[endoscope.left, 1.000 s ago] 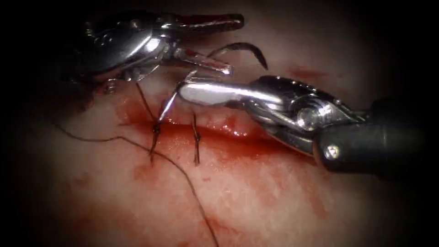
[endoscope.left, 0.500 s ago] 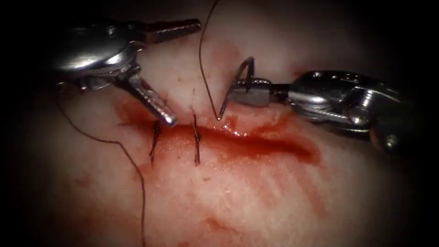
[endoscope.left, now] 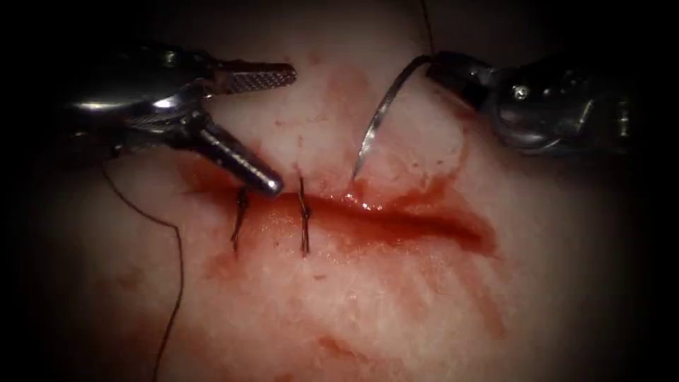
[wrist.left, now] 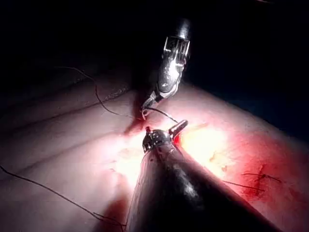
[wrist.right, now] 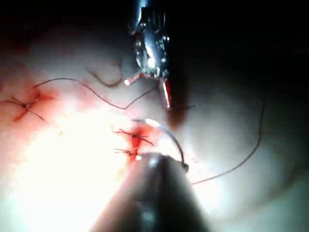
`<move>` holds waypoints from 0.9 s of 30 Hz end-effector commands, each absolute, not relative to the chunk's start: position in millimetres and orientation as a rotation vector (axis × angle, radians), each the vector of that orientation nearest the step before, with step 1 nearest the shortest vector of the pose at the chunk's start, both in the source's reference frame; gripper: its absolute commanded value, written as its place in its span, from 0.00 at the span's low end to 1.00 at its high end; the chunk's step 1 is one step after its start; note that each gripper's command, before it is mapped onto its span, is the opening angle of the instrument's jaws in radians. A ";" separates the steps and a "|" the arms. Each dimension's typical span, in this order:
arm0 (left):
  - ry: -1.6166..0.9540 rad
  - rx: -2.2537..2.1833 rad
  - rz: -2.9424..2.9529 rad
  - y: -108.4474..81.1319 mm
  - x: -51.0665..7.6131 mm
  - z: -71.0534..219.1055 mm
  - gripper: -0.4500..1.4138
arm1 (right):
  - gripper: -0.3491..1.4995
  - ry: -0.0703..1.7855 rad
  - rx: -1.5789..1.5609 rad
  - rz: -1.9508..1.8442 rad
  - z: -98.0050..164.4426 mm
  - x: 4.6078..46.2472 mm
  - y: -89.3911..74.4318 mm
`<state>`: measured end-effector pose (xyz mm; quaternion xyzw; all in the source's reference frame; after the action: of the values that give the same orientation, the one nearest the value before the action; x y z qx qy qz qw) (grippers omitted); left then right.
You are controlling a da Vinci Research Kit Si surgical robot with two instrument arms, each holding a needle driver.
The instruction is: Wound Closure
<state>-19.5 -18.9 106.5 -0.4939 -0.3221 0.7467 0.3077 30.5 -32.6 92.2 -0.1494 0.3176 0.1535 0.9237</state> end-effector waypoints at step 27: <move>-0.653 -1.094 1.974 -20.7 -23.3 110.9 0.74 | 0.00 0.566 -0.619 0.092 90.1 34.7 -34.0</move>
<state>-23.1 -20.8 110.2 -0.4324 -0.2617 0.7750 0.3794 34.0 -34.2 89.8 -0.2998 0.2737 0.0439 0.9128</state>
